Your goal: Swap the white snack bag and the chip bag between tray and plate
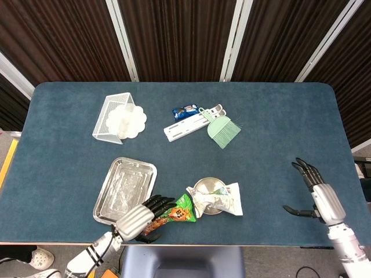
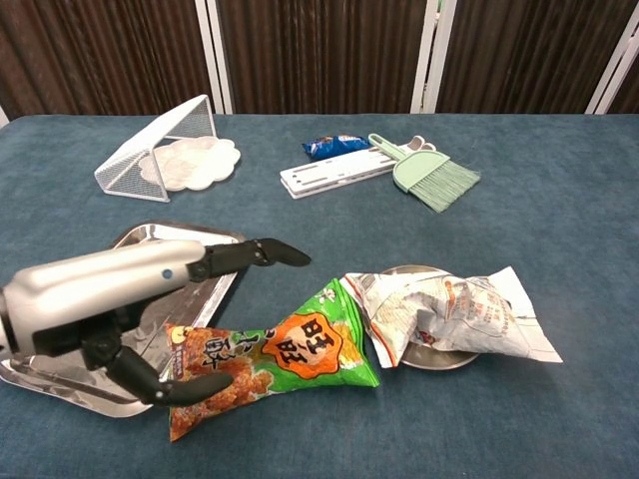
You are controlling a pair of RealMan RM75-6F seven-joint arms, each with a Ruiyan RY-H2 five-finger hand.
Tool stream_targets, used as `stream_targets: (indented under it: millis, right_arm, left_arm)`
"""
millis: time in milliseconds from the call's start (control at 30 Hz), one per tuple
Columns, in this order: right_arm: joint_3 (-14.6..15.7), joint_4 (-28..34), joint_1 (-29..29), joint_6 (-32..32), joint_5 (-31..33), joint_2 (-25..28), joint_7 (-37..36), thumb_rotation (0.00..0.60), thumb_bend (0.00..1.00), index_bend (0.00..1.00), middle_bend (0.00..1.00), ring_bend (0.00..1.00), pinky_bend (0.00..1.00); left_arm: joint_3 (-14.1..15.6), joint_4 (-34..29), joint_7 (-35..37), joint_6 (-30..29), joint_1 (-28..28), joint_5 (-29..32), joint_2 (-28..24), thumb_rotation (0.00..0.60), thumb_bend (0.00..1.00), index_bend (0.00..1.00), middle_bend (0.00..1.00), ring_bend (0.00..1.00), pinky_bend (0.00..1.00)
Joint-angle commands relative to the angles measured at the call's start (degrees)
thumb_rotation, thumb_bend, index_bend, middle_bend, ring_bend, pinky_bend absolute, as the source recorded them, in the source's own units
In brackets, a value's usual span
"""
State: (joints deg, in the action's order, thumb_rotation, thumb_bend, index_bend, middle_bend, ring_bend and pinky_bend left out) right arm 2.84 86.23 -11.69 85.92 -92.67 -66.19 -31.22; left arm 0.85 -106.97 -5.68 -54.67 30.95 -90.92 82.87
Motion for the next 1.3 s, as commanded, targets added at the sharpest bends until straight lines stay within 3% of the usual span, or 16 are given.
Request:
stream_targets:
  millis: [33, 300, 467, 567, 667, 733, 833, 933, 1100, 1300]
  right_arm:
    - [0.08, 0.19, 0.43, 0.64, -1.18, 1.32, -2.14, 0.6, 0.16, 0.0, 0.01, 0.0, 0.11]
    - [0.33, 0.55, 1.12, 1.62, -2.95, 2.29, -3.46, 0.6, 0.16, 0.0, 0.01, 0.0, 0.11]
    - [0.77, 1.03, 0.96, 0.53, -3.65, 2.5, -3.19, 0.6, 0.16, 0.0, 0.01, 0.0, 0.11]
    - [0.74, 1.31, 0.94, 0.06, -3.69, 2.44, -2.18, 0.6, 0.16, 0.0, 0.01, 0.0, 0.11]
    - [0.79, 1.72, 1.04, -0.23, -3.77, 2.42, -1.19, 0.6, 0.16, 0.0, 0.0, 0.0, 0.11]
    - [0.85, 1.92, 1.05, -0.38, -3.96, 2.41, -0.79, 0.6, 0.16, 0.0, 0.0, 0.0, 0.11]
    - [1.07, 2.2, 1.03, -0.75, -4.29, 2.52, -0.47, 0.6, 0.16, 0.0, 0.0, 0.0, 0.11]
    - [1.05, 2.35, 1.04, -1.01, -4.26, 2.61, -0.24, 0.6, 0.16, 0.0, 0.0, 0.0, 0.11]
    - [0.93, 2.78, 0.89, -2.26, -3.51, 2.73, 0.69, 0.6, 0.16, 0.0, 0.0, 0.0, 0.11]
    - [0.53, 2.99, 0.81, -2.96, -2.72, 2.77, 0.73, 0.6, 0.16, 0.0, 0.0, 0.0, 0.11]
  left_arm:
    - [-0.87, 2.23, -5.38, 1.04, 0.46, 4.28, 5.45, 0.6, 0.38, 0.0, 0.0, 0.0, 0.04]
    - [-2.52, 7.53, -10.34, 2.64, 2.09, 10.55, 11.36, 0.6, 0.38, 0.0, 0.0, 0.0, 0.04]
    - [-3.31, 10.01, -12.36, 3.14, 3.23, 12.39, 12.61, 0.6, 0.38, 0.0, 0.0, 0.0, 0.12]
    - [-3.88, 11.52, -11.01, 3.5, 3.83, 13.08, 12.83, 0.6, 0.38, 0.01, 0.04, 0.1, 0.26]
    - [-4.0, 13.01, -8.39, 3.87, 4.29, 12.65, 12.61, 0.6, 0.38, 0.08, 0.15, 0.35, 0.45]
    - [-3.97, 14.11, -7.39, 3.57, 4.49, 11.86, 12.59, 0.6, 0.38, 0.12, 0.18, 0.46, 0.53]
    - [-3.84, 15.73, -5.8, 2.9, 4.64, 10.79, 12.64, 0.6, 0.4, 0.18, 0.24, 0.55, 0.64]
    - [-3.71, 17.19, -4.49, 2.22, 4.66, 10.13, 12.74, 0.6, 0.45, 0.21, 0.29, 0.61, 0.7]
    - [-3.41, 19.63, -2.86, 0.46, 4.52, 8.64, 13.56, 0.6, 0.47, 0.18, 0.26, 0.61, 0.7]
    - [-3.91, 18.66, -1.51, -1.32, 4.62, 7.57, 12.64, 0.6, 0.52, 0.28, 0.34, 0.7, 0.78]
